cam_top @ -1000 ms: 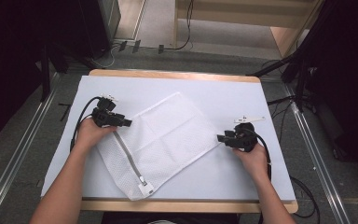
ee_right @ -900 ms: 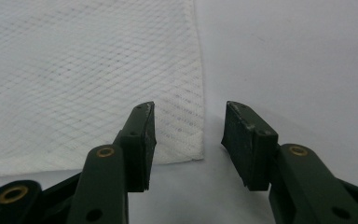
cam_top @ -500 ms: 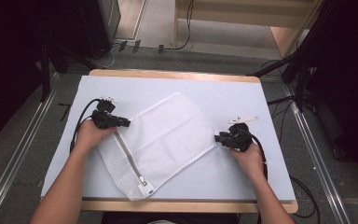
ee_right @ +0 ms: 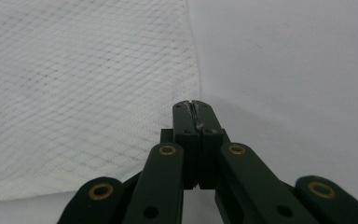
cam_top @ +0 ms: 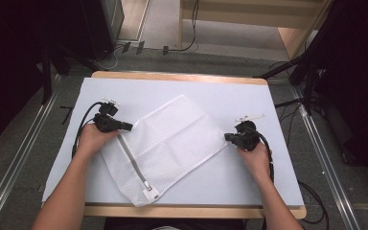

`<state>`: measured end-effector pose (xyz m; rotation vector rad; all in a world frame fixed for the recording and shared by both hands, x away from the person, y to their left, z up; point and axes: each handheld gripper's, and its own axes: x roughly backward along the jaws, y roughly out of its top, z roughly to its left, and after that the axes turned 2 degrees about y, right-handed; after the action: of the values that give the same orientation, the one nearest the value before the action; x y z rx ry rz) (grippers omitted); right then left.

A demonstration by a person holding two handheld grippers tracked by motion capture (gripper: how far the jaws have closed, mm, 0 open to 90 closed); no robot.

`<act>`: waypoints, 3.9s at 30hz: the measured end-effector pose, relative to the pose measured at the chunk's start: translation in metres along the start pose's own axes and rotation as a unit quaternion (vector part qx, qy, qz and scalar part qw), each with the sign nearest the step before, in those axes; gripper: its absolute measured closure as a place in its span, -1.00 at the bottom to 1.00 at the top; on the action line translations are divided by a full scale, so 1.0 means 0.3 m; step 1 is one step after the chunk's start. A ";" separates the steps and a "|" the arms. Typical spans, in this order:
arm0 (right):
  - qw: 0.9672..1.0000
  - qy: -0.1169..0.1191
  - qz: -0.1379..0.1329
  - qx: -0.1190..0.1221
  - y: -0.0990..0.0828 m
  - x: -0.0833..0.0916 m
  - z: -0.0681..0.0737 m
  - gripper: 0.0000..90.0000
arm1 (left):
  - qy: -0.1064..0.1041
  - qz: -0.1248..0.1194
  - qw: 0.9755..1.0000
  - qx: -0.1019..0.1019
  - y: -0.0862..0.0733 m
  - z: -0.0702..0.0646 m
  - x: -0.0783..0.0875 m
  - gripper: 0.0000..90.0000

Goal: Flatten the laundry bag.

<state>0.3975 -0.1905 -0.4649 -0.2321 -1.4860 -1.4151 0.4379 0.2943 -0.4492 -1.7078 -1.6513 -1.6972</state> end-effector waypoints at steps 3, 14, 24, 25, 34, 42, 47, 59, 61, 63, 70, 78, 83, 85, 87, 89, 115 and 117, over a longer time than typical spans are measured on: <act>1.000 -0.003 -0.005 -0.006 0.013 0.001 -0.013 1.00 | -0.002 -0.006 1.000 0.003 -0.006 -0.005 0.013 1.00; 0.999 0.007 -0.020 -0.029 0.084 -0.039 -0.072 1.00 | -0.023 -0.025 0.999 0.000 -0.040 -0.057 0.039 1.00; 0.999 0.005 -0.021 -0.033 0.170 -0.093 -0.119 1.00 | -0.027 -0.033 0.999 -0.001 -0.097 -0.099 0.056 1.00; 0.999 0.003 -0.021 -0.034 0.180 -0.099 -0.122 1.00 | -0.029 -0.036 0.999 0.000 -0.103 -0.102 0.061 1.00; 1.000 0.003 -0.022 -0.020 0.266 -0.157 -0.131 1.00 | -0.030 -0.026 0.999 -0.002 -0.169 -0.151 0.073 1.00; 1.000 -0.001 -0.028 0.001 0.282 -0.182 -0.104 0.93 | -0.020 -0.048 0.999 -0.001 -0.184 -0.165 0.116 0.71; 0.999 0.000 -0.040 -0.004 0.278 -0.134 -0.104 0.51 | -0.012 -0.063 0.998 0.007 -0.170 -0.141 0.123 0.42; 0.999 0.019 -0.046 0.010 0.183 -0.044 -0.025 0.33 | -0.008 -0.053 0.999 -0.006 -0.102 -0.134 0.079 0.09; 0.999 0.023 -0.043 0.010 0.163 -0.040 -0.013 0.34 | -0.008 -0.051 0.999 -0.007 -0.091 -0.133 0.070 0.09; 0.999 0.027 -0.042 0.007 0.144 -0.038 -0.002 0.33 | -0.006 -0.047 0.999 -0.008 -0.078 -0.128 0.061 0.09; 0.999 0.031 -0.040 0.017 0.096 -0.017 0.052 0.31 | -0.011 -0.041 0.999 -0.002 -0.043 -0.109 0.034 0.09; 0.997 0.048 -0.047 0.026 0.027 0.001 0.128 0.18 | -0.010 -0.031 0.999 -0.006 -0.017 -0.105 0.005 0.09; 0.998 0.045 -0.037 0.023 -0.009 -0.001 0.163 0.10 | -0.013 -0.033 0.999 -0.001 -0.016 -0.096 -0.006 0.11; 0.998 0.042 -0.034 0.020 -0.021 -0.009 0.167 0.07 | -0.007 -0.025 1.000 0.000 -0.017 -0.096 -0.018 0.11; 0.999 0.036 -0.029 0.025 -0.026 -0.020 0.167 0.06 | -0.004 -0.018 1.000 -0.009 -0.019 -0.097 -0.027 0.11; 0.999 0.036 -0.022 0.022 -0.027 -0.036 0.165 0.06 | -0.003 -0.021 1.000 -0.008 -0.019 -0.097 -0.028 0.14; 0.999 0.027 0.006 0.038 0.051 -0.099 0.178 0.98 | -0.017 -0.021 1.000 0.015 -0.030 -0.115 -0.035 1.00; 0.999 0.027 0.006 0.032 0.057 -0.099 0.165 0.98 | -0.018 -0.024 0.999 0.020 -0.037 -0.115 -0.030 1.00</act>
<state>0.3976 -0.1303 -0.4654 -0.1614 -1.4810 -1.3519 0.4130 0.2666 -0.4516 -1.7034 -1.7435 -1.6526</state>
